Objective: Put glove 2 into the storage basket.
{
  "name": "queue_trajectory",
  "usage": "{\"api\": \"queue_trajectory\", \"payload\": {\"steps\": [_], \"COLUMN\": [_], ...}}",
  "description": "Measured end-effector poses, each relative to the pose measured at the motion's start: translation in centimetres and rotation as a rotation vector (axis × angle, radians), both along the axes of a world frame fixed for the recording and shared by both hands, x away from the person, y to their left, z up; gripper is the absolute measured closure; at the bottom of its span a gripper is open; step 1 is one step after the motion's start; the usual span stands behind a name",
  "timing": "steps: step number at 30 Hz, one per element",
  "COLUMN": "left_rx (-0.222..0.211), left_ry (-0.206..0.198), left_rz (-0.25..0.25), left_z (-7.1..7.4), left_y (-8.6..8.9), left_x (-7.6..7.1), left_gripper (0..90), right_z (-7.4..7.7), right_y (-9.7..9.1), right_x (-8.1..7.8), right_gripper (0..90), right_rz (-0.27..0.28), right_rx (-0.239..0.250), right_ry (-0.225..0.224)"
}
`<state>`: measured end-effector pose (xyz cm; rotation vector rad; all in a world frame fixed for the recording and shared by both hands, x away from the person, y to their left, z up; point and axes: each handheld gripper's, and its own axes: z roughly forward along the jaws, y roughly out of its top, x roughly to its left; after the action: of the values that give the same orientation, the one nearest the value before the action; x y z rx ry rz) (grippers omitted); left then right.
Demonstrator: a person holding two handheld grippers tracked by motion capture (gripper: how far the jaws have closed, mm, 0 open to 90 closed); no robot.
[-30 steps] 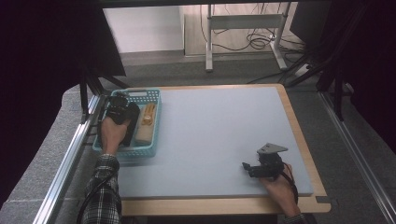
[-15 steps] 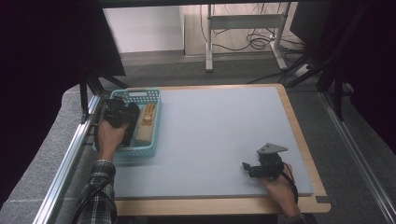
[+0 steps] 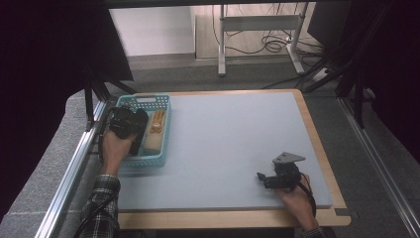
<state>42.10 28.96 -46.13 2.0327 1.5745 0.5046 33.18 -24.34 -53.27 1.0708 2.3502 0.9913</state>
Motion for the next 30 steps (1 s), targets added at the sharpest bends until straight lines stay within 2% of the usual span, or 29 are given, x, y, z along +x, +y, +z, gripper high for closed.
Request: {"api": "queue_trajectory", "payload": {"steps": [13, 30], "left_rx": [0.009, -0.027], "left_ry": [-0.020, -0.054], "left_rz": [-0.027, -0.067], "left_z": [0.0, 0.5], "left_y": [-0.2, -0.6], "left_x": [-1.1, -3.0], "left_gripper": [46.8, 32.5], "right_z": [0.0, 0.0], "right_y": [0.0, 0.0], "right_x": [0.0, 0.0], "right_gripper": [16.0, 16.0], "right_rz": [0.000, 0.000], "right_rx": [0.000, -0.001], "right_ry": [0.000, 0.000]}}
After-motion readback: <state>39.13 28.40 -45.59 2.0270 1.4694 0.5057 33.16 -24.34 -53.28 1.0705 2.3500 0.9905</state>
